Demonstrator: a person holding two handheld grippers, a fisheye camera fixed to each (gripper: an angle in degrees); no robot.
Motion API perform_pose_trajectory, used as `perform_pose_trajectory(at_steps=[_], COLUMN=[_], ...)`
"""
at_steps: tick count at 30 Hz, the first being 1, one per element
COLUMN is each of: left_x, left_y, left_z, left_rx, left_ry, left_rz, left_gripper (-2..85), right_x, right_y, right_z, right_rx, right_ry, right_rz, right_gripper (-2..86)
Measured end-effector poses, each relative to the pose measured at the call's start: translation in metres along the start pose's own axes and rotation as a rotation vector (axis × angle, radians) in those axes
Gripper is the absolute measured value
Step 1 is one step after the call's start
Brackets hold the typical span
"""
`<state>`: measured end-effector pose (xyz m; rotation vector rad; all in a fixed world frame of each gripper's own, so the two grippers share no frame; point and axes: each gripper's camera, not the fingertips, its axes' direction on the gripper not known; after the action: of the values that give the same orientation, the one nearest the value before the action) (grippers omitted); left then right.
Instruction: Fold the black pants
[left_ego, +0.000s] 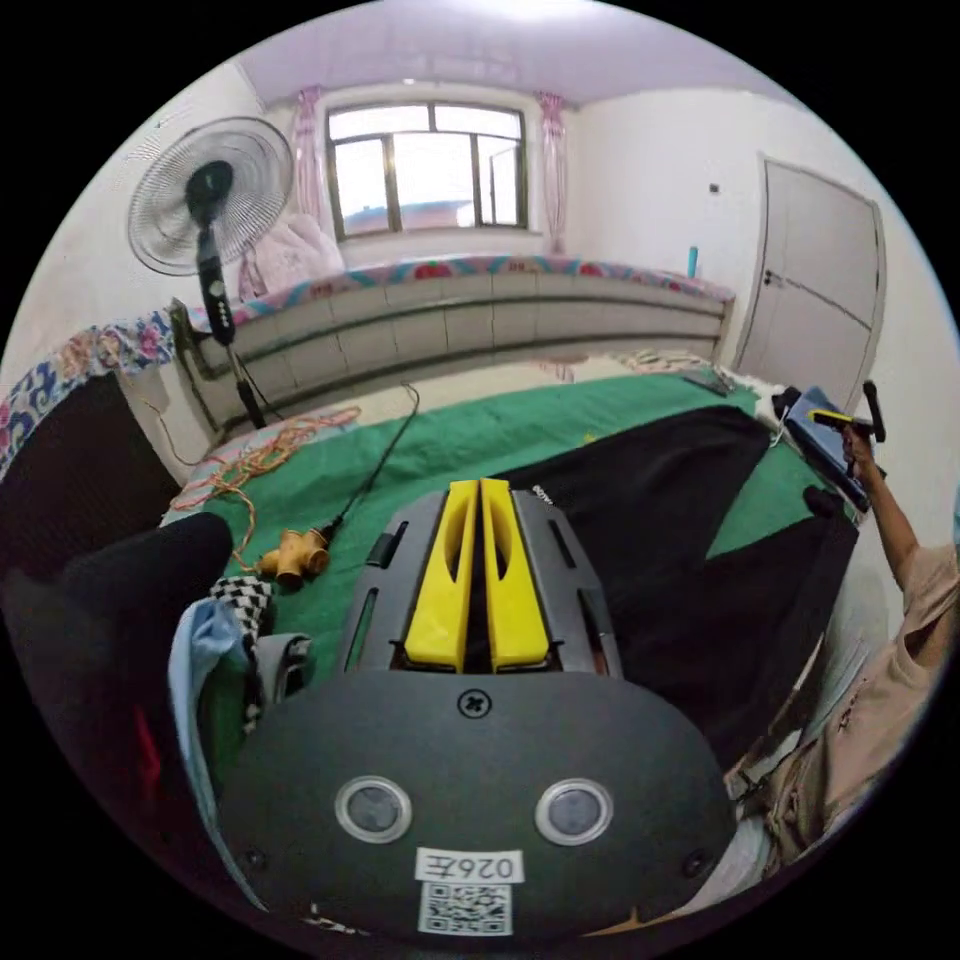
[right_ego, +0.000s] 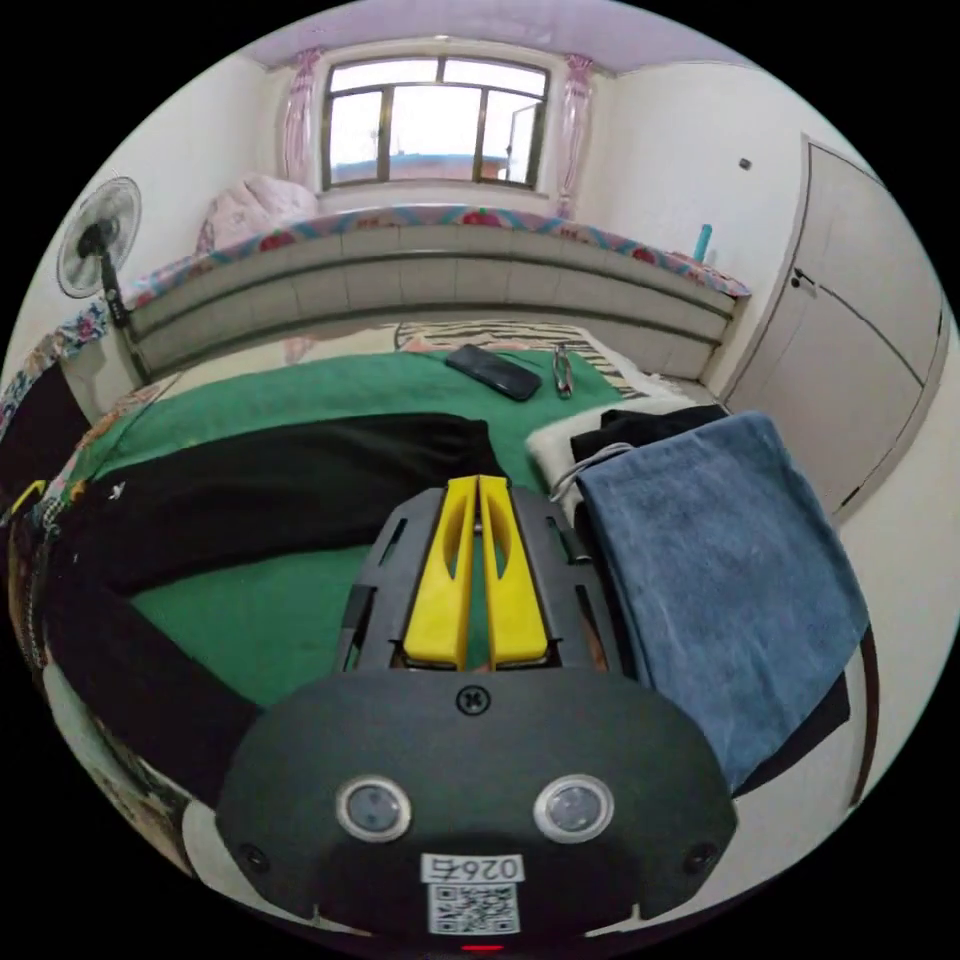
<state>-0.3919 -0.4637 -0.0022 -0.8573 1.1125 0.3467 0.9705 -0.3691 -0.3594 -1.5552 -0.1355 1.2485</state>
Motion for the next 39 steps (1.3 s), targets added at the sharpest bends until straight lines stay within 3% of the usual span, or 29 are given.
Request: perform_pose_trajectory(at_steps=[2,6,11,16,20,24,26,28,30,32,36,37,39], left_x=[0.0,-0.012,-0.038,-0.076,-0.103,-0.121,-0.133,-0.142,-0.15,-0.155,-0.167,-0.173,-0.183], left_y=[0.03,0.089,0.176,0.211,0.217,0.204,0.189,0.181,0.174,0.164,0.158,0.159,0.162], left_z=[-0.057,-0.106,-0.155,-0.165,-0.154,-0.138,-0.126,-0.117,-0.109,-0.121,-0.165,-0.176,-0.186], left_rx=[0.052,-0.032,-0.039,-0.098,-0.156,-0.23,-0.286,-0.342,-0.409,-0.358,-0.185,-0.134,-0.074], left_ry=[0.0,0.067,0.141,0.252,0.373,0.401,0.423,0.433,0.432,0.438,0.448,0.468,0.501], left_rz=[-0.024,-0.122,-0.31,-0.49,-0.564,-0.587,-0.59,-0.621,-0.622,-0.578,-0.554,-0.561,-0.588], left_gripper=[5.8,7.3,13.3,16.5,20.5,22.4,20.7,8.7,5.8,4.3,1.6,0.7,0.2], right_x=[0.0,0.004,0.038,0.097,0.131,0.145,0.149,0.152,0.154,0.157,0.178,0.181,0.19], right_y=[0.022,0.075,0.13,0.149,0.156,0.163,0.165,0.165,0.164,0.163,0.172,0.173,0.172], right_z=[-0.025,-0.046,-0.069,-0.064,-0.038,-0.043,-0.048,-0.053,-0.061,-0.081,-0.164,-0.171,-0.168], right_rx=[-0.02,-0.168,-0.149,-0.189,-0.29,-0.289,-0.296,-0.301,-0.305,-0.23,0.224,0.244,0.088], right_ry=[-0.053,-0.054,-0.03,-0.146,-0.38,-0.383,-0.373,-0.418,-0.451,-0.437,-0.585,-0.541,-0.342], right_rz=[-0.057,-0.1,0.066,0.288,0.38,0.42,0.412,0.381,0.357,0.354,0.441,0.437,0.465], right_gripper=[-0.8,0.6,7.3,12.6,14.3,10.1,7.1,2.0,-0.7,-1.2,-1.5,-1.5,-1.5])
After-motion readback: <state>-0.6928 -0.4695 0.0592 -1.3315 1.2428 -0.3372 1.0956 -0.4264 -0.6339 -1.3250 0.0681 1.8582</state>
